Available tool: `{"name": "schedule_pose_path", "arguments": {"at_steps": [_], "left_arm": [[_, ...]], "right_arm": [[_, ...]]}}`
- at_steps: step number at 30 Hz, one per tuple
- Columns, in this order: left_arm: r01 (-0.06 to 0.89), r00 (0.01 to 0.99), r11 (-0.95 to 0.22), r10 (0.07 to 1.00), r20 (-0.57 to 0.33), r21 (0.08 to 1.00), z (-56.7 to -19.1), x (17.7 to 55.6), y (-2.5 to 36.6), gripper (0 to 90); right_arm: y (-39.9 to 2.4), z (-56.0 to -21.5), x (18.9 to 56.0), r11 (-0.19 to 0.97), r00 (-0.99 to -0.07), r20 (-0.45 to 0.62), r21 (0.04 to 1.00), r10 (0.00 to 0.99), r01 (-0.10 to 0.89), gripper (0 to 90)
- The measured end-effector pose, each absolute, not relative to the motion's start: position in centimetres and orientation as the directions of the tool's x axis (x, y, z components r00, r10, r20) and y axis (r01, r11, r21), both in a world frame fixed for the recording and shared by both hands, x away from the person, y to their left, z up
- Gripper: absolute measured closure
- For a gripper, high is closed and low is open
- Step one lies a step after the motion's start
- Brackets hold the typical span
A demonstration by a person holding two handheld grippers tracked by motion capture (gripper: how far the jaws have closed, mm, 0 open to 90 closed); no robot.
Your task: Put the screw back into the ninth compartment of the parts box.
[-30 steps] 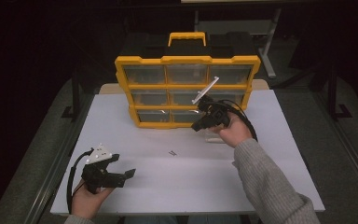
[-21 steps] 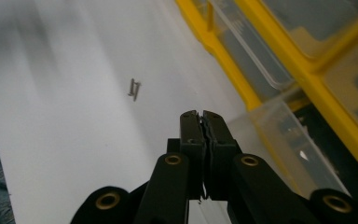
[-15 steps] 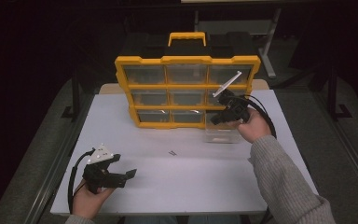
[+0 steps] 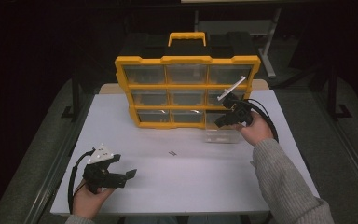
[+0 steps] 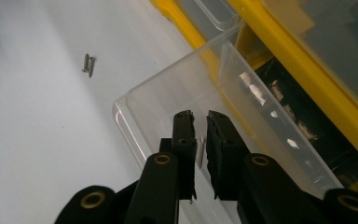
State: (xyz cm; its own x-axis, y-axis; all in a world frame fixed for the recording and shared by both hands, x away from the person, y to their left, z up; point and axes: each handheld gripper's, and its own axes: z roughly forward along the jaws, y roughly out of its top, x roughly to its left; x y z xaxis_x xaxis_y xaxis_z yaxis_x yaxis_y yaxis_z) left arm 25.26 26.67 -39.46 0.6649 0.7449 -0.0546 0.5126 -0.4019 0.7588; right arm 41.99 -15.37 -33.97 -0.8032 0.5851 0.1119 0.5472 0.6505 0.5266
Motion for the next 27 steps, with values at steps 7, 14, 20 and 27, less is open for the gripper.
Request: {"name": "schedule_pose_path", "arguments": {"at_steps": [7,14,20,27], "left_arm": [[0.514,0.663,-0.398,0.747,-0.057,0.759,-39.4,25.3,26.7,15.7],[0.514,0.661,-0.391,0.748,-0.062,0.764,-39.4,25.3,26.6,15.7],[0.514,0.661,-0.393,0.748,-0.06,0.762,-39.4,25.3,26.7,15.7],[0.511,0.662,-0.393,0.747,-0.059,0.764,-39.4,25.3,26.7,15.7]], "right_arm": [[-15.0,-32.6,41.4,0.64,-0.809,0.12,0.55,0.575,0.536,79.0],[-13.6,-31.1,40.7,0.64,-0.832,0.129,0.579,0.539,0.505,76.4],[-11.4,-31.0,40.0,0.657,-0.862,0.13,0.595,0.49,0.463,72.9],[-9.6,-31.4,39.4,0.668,-0.875,0.141,0.593,0.463,0.449,70.5]]}}
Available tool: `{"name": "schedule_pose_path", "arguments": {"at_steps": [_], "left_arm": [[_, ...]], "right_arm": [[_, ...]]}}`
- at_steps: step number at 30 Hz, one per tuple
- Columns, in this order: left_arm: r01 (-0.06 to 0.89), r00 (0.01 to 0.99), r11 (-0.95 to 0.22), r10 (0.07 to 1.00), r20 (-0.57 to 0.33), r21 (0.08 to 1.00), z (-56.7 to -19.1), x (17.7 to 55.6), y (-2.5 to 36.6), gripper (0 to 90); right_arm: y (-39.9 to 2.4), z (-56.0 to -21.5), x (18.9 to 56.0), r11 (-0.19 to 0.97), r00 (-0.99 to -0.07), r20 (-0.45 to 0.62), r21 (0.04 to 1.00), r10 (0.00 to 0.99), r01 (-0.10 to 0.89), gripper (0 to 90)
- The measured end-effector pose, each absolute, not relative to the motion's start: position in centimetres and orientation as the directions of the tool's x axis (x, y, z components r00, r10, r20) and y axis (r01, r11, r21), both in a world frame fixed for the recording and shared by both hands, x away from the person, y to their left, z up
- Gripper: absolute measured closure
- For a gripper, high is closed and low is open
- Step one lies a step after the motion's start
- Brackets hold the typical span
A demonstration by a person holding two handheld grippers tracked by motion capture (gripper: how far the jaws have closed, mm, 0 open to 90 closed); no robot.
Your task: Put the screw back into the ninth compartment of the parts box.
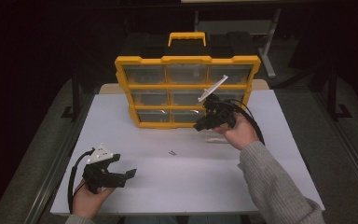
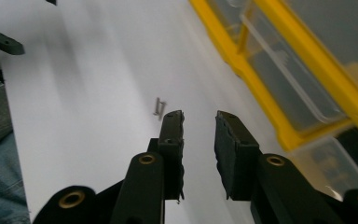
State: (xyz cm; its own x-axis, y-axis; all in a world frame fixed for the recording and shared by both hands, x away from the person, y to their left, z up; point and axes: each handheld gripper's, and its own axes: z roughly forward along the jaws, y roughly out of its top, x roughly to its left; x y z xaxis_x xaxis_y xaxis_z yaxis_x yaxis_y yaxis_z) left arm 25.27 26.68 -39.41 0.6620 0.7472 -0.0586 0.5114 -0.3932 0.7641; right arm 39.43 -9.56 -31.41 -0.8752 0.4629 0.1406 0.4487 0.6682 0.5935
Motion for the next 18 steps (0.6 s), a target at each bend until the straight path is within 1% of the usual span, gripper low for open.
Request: {"name": "schedule_pose_path", "arguments": {"at_steps": [1,14,18], "left_arm": [[0.512,0.658,-0.383,0.75,-0.065,0.769,-39.4,25.3,26.6,15.7],[0.509,0.662,-0.392,0.748,-0.057,0.766,-39.3,25.3,26.8,15.7],[0.509,0.66,-0.389,0.749,-0.059,0.768,-39.3,25.2,26.8,15.7]], "right_arm": [[-8.4,-31.9,39.2,0.678,-0.886,0.136,0.596,0.443,0.43,69.9],[-5.1,-34.3,38.8,0.72,-0.909,0.14,0.569,0.392,0.398,69.5],[-3.6,-35.7,38.7,0.736,-0.915,0.146,0.552,0.377,0.392,69.6]]}}
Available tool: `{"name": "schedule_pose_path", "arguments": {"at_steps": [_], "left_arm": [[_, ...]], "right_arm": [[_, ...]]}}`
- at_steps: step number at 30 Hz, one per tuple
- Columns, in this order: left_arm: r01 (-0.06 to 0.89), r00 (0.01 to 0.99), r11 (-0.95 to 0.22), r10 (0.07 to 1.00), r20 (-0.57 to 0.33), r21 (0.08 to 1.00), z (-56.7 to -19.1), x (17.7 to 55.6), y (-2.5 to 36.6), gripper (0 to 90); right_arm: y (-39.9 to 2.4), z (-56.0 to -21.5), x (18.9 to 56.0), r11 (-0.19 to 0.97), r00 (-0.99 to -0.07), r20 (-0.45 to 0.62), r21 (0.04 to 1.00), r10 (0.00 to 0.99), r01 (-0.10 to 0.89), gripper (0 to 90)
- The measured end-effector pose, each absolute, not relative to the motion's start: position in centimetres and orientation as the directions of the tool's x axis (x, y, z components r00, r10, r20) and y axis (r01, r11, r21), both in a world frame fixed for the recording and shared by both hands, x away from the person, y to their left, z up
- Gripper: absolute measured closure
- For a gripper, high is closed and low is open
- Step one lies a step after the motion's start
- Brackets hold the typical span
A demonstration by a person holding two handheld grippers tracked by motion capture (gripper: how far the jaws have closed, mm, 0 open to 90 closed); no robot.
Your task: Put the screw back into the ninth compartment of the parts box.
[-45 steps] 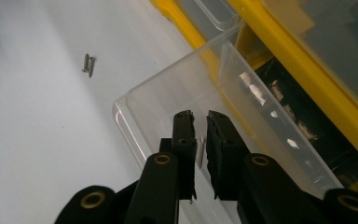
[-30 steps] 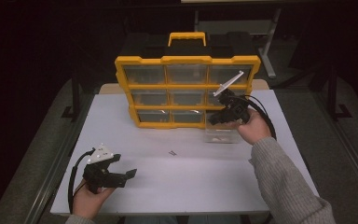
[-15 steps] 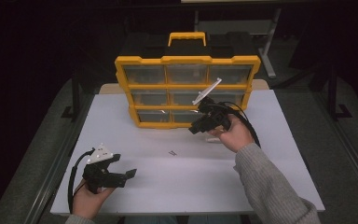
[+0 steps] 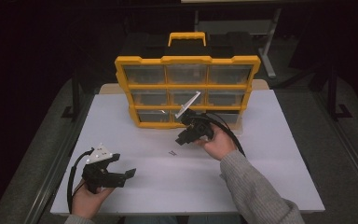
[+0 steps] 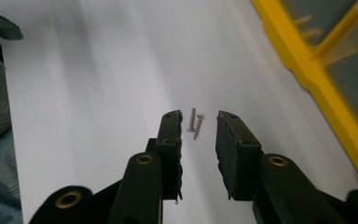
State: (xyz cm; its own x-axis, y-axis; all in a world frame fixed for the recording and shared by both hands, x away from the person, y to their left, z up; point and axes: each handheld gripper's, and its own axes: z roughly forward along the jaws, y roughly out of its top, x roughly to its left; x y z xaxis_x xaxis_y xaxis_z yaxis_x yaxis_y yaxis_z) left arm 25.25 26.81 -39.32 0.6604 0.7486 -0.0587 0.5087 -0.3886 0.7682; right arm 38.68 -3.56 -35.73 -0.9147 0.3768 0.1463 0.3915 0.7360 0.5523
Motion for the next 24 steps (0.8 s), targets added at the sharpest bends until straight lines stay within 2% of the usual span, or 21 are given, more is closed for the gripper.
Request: {"name": "schedule_pose_path", "arguments": {"at_steps": [4,6,8,12,17,24], "left_arm": [[0.508,0.661,-0.389,0.748,-0.059,0.768,-39.3,25.3,26.8,15.7],[0.507,0.662,-0.391,0.747,-0.057,0.768,-39.3,25.3,26.8,15.7],[0.509,0.662,-0.389,0.748,-0.06,0.768,-39.3,25.3,26.8,15.7],[0.509,0.662,-0.388,0.747,-0.061,0.768,-39.3,25.3,26.8,15.7],[0.509,0.663,-0.389,0.746,-0.062,0.768,-39.3,25.3,26.8,15.7],[0.509,0.663,-0.389,0.746,-0.061,0.768,-39.3,25.3,26.8,15.7]], "right_arm": [[-2.5,-36.5,38.4,0.744,-0.908,0.156,0.528,0.389,0.41,70.2],[-2.1,-37.0,38.6,0.747,-0.921,0.141,0.547,0.364,0.379,70.5],[-2.0,-37.2,38.5,0.745,-0.909,0.157,0.527,0.387,0.408,70.8],[-1.1,-39.1,38.8,0.762,-0.921,0.133,0.526,0.367,0.379,75.0],[-0.7,-41.1,39.4,0.765,-0.907,0.149,0.494,0.393,0.413,78.0],[-0.6,-42.2,39.9,0.762,-0.898,0.167,0.48,0.408,0.435,79.6]]}}
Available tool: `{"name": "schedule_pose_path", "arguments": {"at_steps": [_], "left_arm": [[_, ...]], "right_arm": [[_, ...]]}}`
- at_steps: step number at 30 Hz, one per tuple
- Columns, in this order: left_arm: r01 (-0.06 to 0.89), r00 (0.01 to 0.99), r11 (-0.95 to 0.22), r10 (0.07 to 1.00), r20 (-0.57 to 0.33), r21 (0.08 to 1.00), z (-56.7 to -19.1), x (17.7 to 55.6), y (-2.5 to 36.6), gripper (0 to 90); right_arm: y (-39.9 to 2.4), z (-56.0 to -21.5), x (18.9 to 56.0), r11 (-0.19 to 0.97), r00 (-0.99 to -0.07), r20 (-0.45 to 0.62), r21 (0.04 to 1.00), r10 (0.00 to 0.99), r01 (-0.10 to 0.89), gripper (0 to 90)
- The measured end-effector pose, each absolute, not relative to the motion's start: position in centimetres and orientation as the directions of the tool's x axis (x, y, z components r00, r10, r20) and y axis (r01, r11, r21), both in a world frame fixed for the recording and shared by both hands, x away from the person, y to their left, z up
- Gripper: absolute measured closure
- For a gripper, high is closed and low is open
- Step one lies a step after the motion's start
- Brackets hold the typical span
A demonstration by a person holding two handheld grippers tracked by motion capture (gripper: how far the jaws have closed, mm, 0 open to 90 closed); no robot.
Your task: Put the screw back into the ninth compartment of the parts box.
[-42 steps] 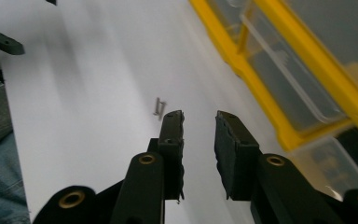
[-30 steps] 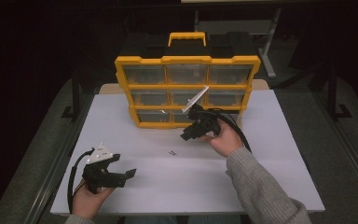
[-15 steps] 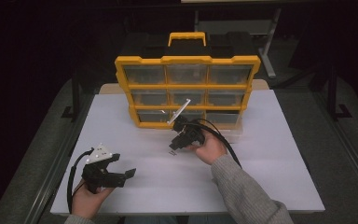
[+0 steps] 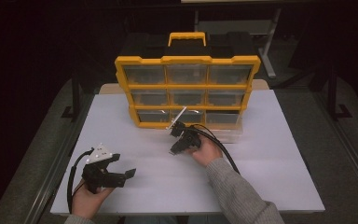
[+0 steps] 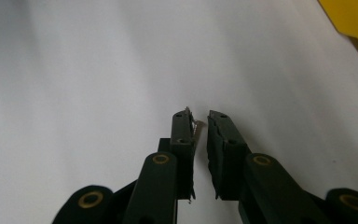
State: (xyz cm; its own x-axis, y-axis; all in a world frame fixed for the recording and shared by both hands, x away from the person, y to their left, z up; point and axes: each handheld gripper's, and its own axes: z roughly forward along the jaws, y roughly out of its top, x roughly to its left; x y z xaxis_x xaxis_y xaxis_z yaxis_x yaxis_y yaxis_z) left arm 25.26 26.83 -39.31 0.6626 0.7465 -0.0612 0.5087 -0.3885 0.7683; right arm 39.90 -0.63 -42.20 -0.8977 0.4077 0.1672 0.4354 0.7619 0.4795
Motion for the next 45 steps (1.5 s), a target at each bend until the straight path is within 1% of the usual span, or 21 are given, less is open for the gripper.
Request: {"name": "schedule_pose_path", "arguments": {"at_steps": [13,24,30,45], "left_arm": [[0.509,0.658,-0.384,0.75,-0.061,0.771,-39.24,25.21,26.88,15.7],[0.507,0.659,-0.383,0.75,-0.06,0.772,-39.22,25.19,26.91,15.7],[0.505,0.66,-0.387,0.749,-0.056,0.772,-39.19,25.17,26.94,15.7],[0.503,0.663,-0.391,0.747,-0.054,0.771,-39.18,25.17,26.94,15.7]], "right_arm": [[-0.23,-42.62,40.0,0.758,-0.895,0.175,0.48,0.41,0.441,80.9],[-0.26,-42.79,40.0,0.772,-0.901,0.152,0.469,0.407,0.428,81.7],[-0.34,-42.94,39.87,0.779,-0.907,0.127,0.473,0.402,0.412,86.0],[-0.56,-42.86,40.14,0.776,-0.9,0.165,0.459,0.403,0.432,87.1]]}}
